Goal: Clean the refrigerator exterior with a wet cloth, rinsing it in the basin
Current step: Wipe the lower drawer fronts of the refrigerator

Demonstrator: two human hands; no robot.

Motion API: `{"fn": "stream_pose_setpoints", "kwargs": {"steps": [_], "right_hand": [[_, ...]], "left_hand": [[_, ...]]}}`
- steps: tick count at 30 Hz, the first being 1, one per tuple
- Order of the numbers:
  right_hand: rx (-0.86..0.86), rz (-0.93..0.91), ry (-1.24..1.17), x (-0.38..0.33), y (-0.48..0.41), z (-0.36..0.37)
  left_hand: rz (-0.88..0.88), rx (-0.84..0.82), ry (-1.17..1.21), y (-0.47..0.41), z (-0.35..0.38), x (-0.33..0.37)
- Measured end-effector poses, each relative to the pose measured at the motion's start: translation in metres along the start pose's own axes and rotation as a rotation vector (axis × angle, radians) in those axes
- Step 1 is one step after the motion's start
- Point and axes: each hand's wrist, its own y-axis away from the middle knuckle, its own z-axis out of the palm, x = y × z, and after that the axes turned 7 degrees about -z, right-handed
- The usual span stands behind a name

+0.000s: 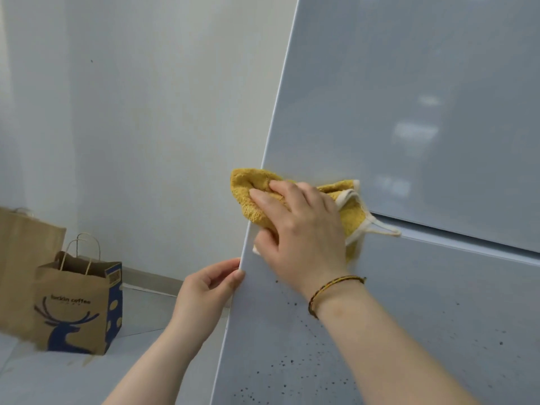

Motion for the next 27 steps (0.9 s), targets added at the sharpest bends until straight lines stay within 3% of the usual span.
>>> {"fn": "stream_pose_setpoints", "kwargs": {"steps": [3, 7, 10, 15, 19, 24, 27], "right_hand": [[0.034, -0.092, 0.109, 0.032, 0.044, -0.002], [-0.017, -0.023, 0.313, 0.076, 0.101, -0.004], [-0.006, 0.026, 0.268, 0.08, 0.109, -0.002], [0.2, -0.012, 0.182, 0.076, 0.093, 0.007], [0.148, -0.223, 0.294, 0.078, 0.08, 0.019], [0.11, -0.084, 0.345, 0.029, 0.078, 0.053], [0.003, -0.157, 0.327, 0.004, 0.109, 0.07]], "left_hand": [[-0.009, -0.016, 0.008, -0.008, -0.001, 0.0], [-0.044, 0.023, 0.006, -0.022, 0.006, -0.002], [-0.055, 0.049, 0.004, -0.027, 0.01, -0.004], [-0.054, 0.079, 0.004, -0.029, 0.015, -0.007], [-0.028, 0.103, -0.021, -0.025, 0.019, -0.005], [0.052, 0.033, -0.025, -0.011, 0.023, 0.003], [0.137, -0.047, -0.079, -0.007, 0.017, 0.013]]}}
